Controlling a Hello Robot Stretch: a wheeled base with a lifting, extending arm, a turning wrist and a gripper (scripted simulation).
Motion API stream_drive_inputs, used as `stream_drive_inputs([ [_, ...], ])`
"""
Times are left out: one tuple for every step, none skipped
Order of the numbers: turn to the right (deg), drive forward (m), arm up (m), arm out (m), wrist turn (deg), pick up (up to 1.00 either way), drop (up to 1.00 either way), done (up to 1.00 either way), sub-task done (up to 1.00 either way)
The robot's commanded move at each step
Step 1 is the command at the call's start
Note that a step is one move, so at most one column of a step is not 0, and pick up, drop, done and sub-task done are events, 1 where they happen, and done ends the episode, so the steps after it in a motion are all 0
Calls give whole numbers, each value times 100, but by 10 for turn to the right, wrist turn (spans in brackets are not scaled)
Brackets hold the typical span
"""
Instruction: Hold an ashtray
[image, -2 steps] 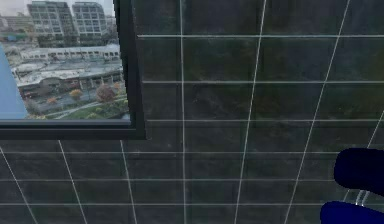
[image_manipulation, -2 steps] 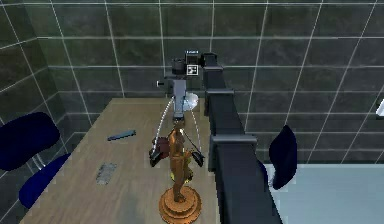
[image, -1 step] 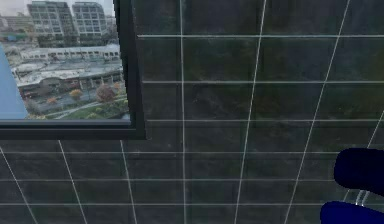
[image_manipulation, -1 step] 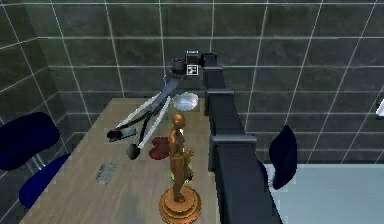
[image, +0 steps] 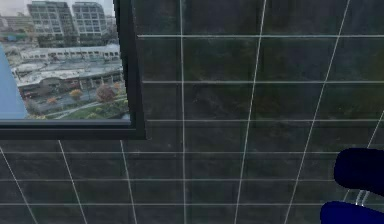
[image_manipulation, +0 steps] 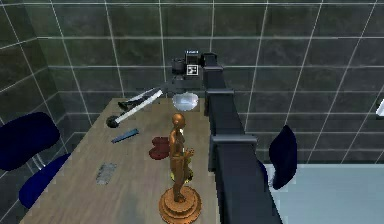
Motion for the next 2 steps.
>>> stream_drive_inputs([
  [0,0,0,0,450,0,0,0,0],
  [0,0,0,0,60,0,0,0,0],
])
